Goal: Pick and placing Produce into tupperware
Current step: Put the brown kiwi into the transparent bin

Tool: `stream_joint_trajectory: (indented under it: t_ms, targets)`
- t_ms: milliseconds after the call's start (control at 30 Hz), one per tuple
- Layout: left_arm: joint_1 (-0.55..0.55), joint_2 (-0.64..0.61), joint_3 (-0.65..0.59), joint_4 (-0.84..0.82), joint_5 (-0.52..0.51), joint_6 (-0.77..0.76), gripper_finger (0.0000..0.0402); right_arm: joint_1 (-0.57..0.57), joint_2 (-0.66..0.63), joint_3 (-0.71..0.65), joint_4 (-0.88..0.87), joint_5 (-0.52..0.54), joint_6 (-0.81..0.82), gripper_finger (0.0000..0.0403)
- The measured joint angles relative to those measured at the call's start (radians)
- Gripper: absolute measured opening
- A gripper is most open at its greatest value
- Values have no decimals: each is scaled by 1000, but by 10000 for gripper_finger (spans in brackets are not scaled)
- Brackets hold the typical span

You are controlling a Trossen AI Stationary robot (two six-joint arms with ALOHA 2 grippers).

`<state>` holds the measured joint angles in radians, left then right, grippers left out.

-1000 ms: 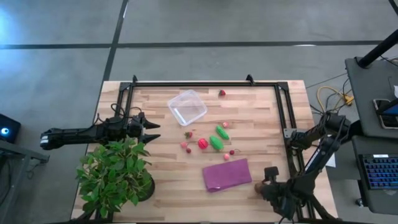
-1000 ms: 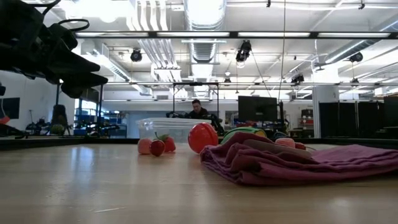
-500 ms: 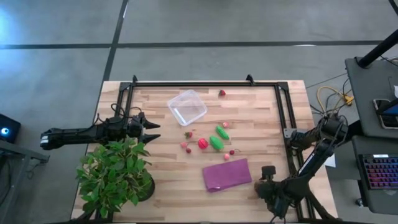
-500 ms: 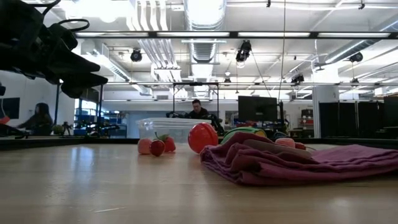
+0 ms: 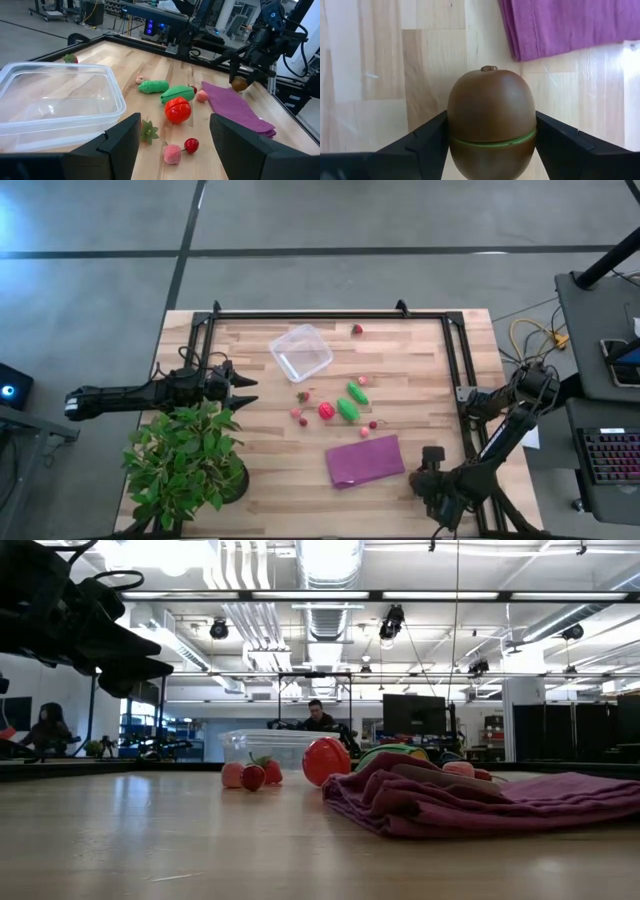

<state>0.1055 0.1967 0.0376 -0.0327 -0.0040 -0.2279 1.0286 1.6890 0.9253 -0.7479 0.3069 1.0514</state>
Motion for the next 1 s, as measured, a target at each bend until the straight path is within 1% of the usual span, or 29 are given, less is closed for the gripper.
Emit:
stream_joint_trajectory:
  t_ms: [167, 300, 400, 533, 600, 667, 733, 833, 900, 1000]
  targets:
    - [0, -2, 0, 0, 0, 0, 224, -1, -16, 22, 1, 15, 15, 253]
    - [0, -1, 0, 0, 0, 0, 224, -22, -45, 56, -18, 87, 30, 245]
    - [0, -1, 0, 0, 0, 0, 224, -66, -91, 75, -50, 144, 20, 244]
    - [0, -1, 0, 0, 1, 0, 224, -171, -176, 90, -129, 231, -77, 252]
    - [0, 0, 0, 0, 1, 0, 224, -258, -228, 93, -130, 258, -160, 254]
    - [0, -1, 0, 0, 1, 0, 224, -367, -276, 95, -84, 261, -262, 253]
    - [0, -1, 0, 0, 0, 0, 224, -487, -318, 94, 17, 227, -380, 251]
    - [0, -1, 0, 0, 0, 0, 224, -668, -341, 94, 182, 101, -529, 248]
    - [0, 0, 0, 0, 0, 0, 224, -785, -330, 99, 262, 4, -591, 248]
    - [0, -1, 0, 0, 0, 0, 224, -948, -277, 143, 349, -117, -658, 250]
